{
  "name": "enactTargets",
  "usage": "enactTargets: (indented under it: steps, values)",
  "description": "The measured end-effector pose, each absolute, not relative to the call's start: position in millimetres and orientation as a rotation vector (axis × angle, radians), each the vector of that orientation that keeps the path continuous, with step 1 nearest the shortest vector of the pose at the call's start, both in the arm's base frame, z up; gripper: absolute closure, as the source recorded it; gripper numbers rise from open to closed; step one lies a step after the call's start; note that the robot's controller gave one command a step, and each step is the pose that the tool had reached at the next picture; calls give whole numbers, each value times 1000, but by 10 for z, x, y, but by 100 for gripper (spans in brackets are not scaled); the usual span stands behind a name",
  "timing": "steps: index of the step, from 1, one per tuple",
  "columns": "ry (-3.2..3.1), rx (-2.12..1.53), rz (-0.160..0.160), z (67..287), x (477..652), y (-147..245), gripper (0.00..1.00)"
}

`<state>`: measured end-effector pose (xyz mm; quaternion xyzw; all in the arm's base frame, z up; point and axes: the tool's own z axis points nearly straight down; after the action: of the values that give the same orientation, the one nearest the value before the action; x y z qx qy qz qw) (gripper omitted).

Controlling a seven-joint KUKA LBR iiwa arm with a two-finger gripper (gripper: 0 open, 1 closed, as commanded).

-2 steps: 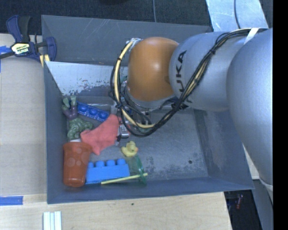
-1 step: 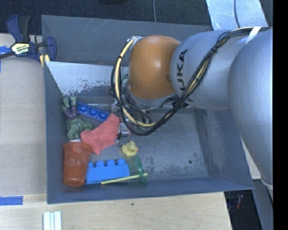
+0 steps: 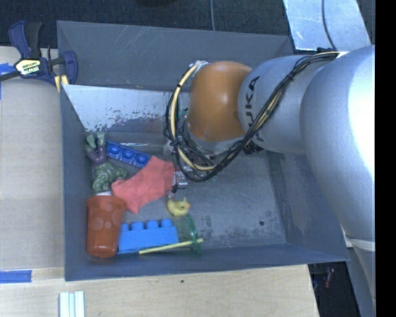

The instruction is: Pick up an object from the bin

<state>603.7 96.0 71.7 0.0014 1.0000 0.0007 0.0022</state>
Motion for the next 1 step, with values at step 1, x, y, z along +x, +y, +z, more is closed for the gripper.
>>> enactTargets:
  steps: [1]
  values:
    - [3118, -171, 11, 740, 6278, 1293, 100]
